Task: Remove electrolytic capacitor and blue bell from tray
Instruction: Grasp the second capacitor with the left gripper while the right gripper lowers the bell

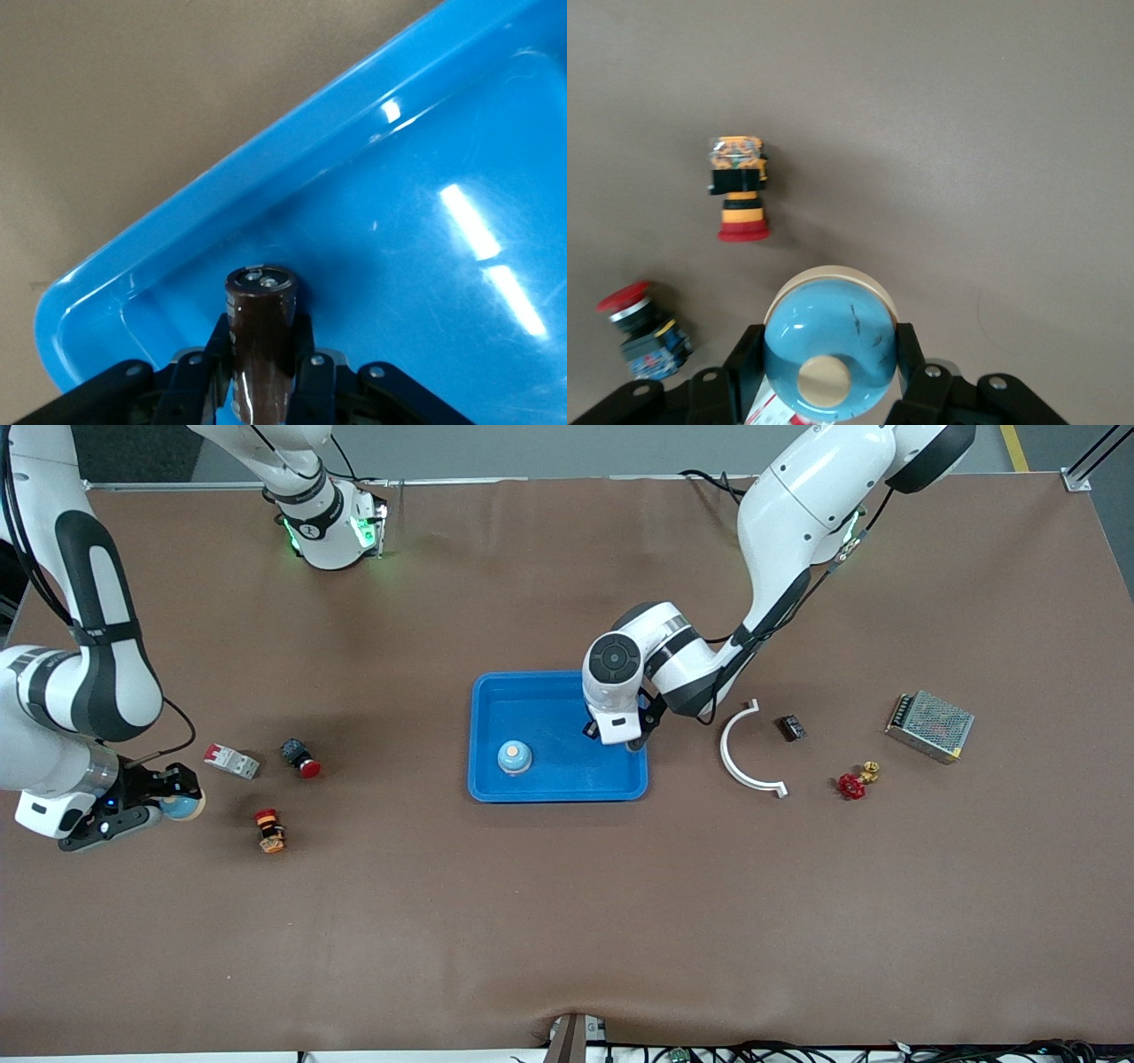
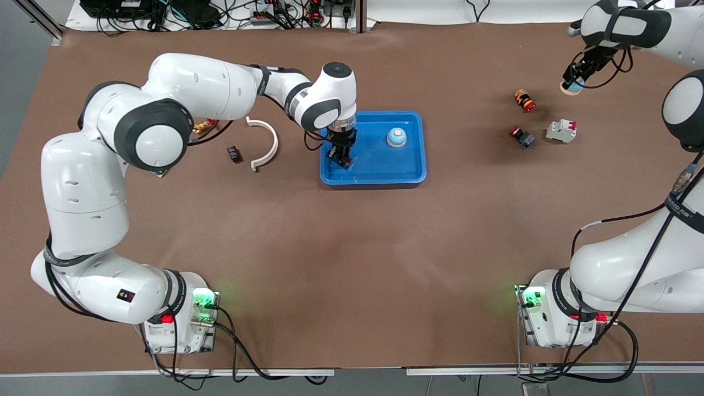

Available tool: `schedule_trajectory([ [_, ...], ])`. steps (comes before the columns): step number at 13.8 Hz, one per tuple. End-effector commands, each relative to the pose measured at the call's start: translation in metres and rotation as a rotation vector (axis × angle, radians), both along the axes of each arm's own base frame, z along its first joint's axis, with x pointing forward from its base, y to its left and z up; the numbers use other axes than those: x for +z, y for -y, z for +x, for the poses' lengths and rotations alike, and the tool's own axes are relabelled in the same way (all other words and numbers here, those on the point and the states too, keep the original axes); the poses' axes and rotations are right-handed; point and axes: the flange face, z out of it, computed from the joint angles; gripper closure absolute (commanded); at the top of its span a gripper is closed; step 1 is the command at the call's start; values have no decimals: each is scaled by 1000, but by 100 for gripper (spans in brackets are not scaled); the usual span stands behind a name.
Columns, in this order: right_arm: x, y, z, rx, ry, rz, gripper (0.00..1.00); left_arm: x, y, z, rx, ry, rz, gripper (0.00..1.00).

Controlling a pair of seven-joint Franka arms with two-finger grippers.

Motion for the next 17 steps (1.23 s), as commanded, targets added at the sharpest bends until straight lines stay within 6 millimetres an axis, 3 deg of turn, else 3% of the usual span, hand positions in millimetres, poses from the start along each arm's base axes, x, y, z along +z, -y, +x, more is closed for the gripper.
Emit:
schedule_trajectory([
  [1, -25, 13, 4, 19, 14, -5, 100, 21, 1, 14, -20, 59, 4, 100],
  [6, -63, 17, -4, 13, 51, -14, 100, 66, -33, 62, -90, 116, 43, 100],
  [9, -86, 17, -8, 11, 75, -21, 100, 89, -70, 95, -139, 126, 50, 100],
  [17, -105, 21, -8, 3, 88, -23, 100, 87, -184, 158, -123, 119, 86, 100],
])
